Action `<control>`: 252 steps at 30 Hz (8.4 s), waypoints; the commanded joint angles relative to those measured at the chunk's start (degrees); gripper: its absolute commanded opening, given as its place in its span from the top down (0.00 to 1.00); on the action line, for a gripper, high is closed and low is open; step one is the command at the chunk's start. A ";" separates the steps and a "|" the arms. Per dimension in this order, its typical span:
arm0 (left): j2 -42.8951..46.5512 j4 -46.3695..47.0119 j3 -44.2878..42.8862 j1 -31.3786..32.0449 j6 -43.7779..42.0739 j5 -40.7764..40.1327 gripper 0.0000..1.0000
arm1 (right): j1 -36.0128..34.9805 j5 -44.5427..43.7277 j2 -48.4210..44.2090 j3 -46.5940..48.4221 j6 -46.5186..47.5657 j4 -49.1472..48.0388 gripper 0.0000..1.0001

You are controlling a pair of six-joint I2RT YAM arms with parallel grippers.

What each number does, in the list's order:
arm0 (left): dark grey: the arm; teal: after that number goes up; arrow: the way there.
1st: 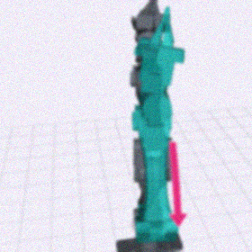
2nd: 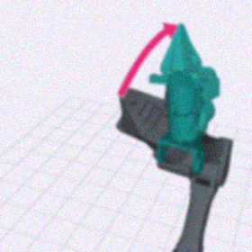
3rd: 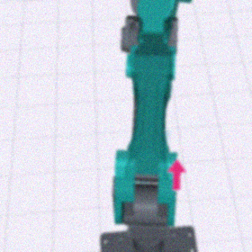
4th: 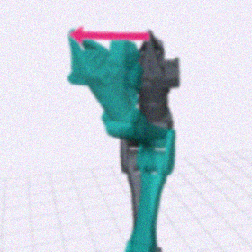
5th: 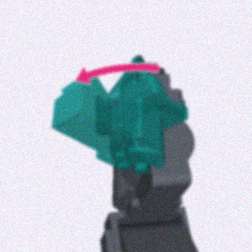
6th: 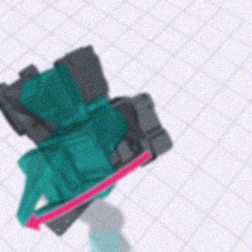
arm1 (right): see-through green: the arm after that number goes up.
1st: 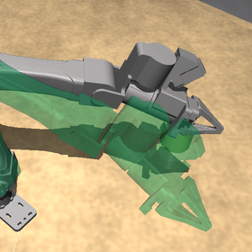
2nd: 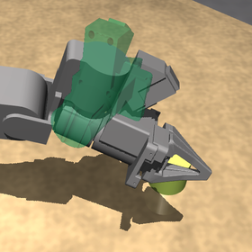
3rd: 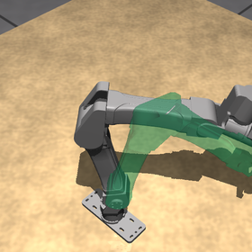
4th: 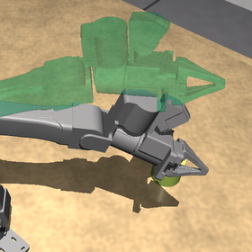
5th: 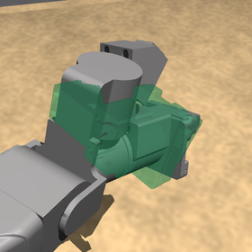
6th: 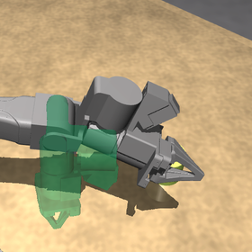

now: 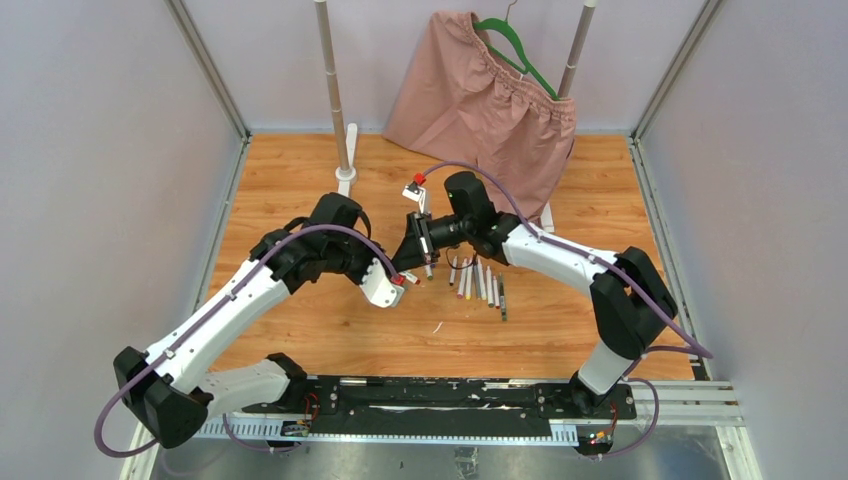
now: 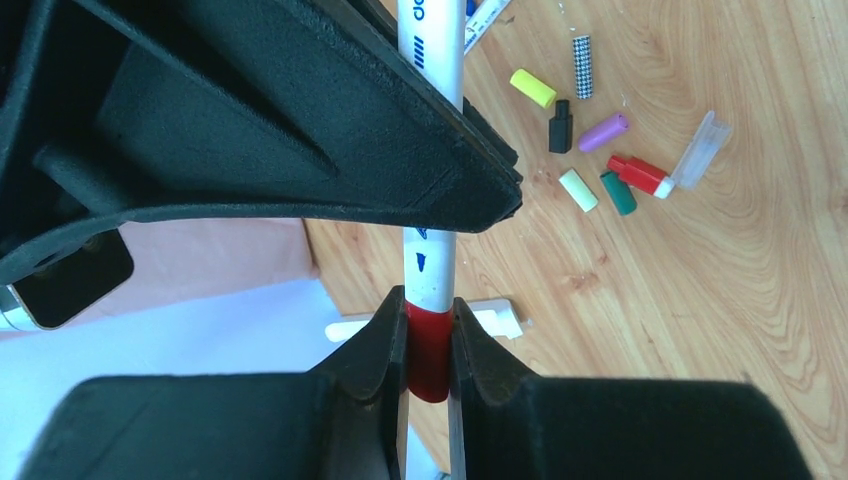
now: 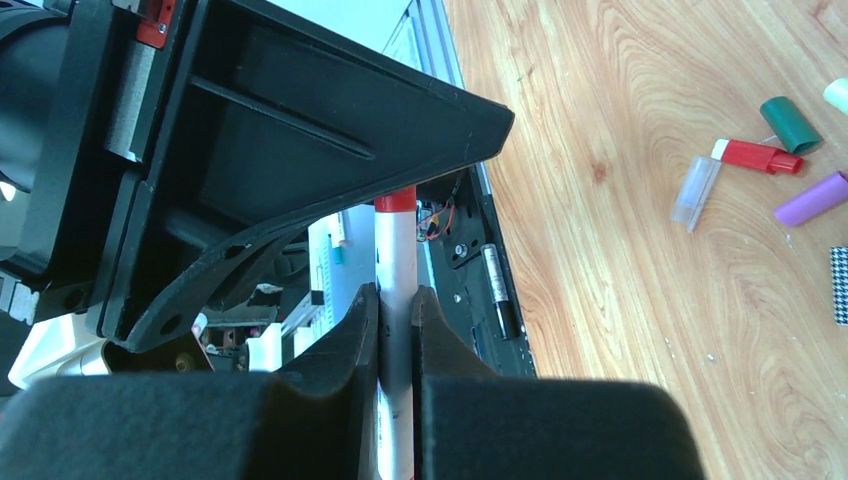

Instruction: Open the pen caps

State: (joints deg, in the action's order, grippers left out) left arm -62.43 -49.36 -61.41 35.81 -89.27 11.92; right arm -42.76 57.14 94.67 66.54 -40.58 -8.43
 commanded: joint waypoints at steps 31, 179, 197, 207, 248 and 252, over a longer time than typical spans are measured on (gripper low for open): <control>-23.14 11.59 3.14 -17.48 36.54 2.49 1.00 | -1.19 -68.02 -3.60 -5.11 3.50 22.83 1.00; -8.05 -2.60 -4.65 -22.19 38.56 21.46 0.49 | 4.24 -50.43 9.77 12.10 15.00 25.03 1.00; 11.93 -2.57 3.37 -10.07 10.19 19.11 0.29 | -0.79 -4.09 -2.37 6.94 12.94 20.79 1.00; 13.03 -2.85 7.37 -3.71 0.77 10.98 0.36 | -3.59 -1.40 0.61 9.46 6.34 14.40 1.00; 10.08 -2.84 6.09 -3.41 7.53 5.09 0.75 | -5.48 -5.50 1.83 2.48 -0.68 5.85 1.00; 11.70 -2.80 7.11 -3.45 6.19 8.23 0.51 | -5.56 -4.94 2.37 4.73 -1.23 5.96 1.00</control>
State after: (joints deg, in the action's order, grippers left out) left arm -52.40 -52.29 -54.43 32.32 -82.52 18.68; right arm -47.75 52.40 98.17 69.95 -41.19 -3.73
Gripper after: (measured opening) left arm 0.426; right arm 0.147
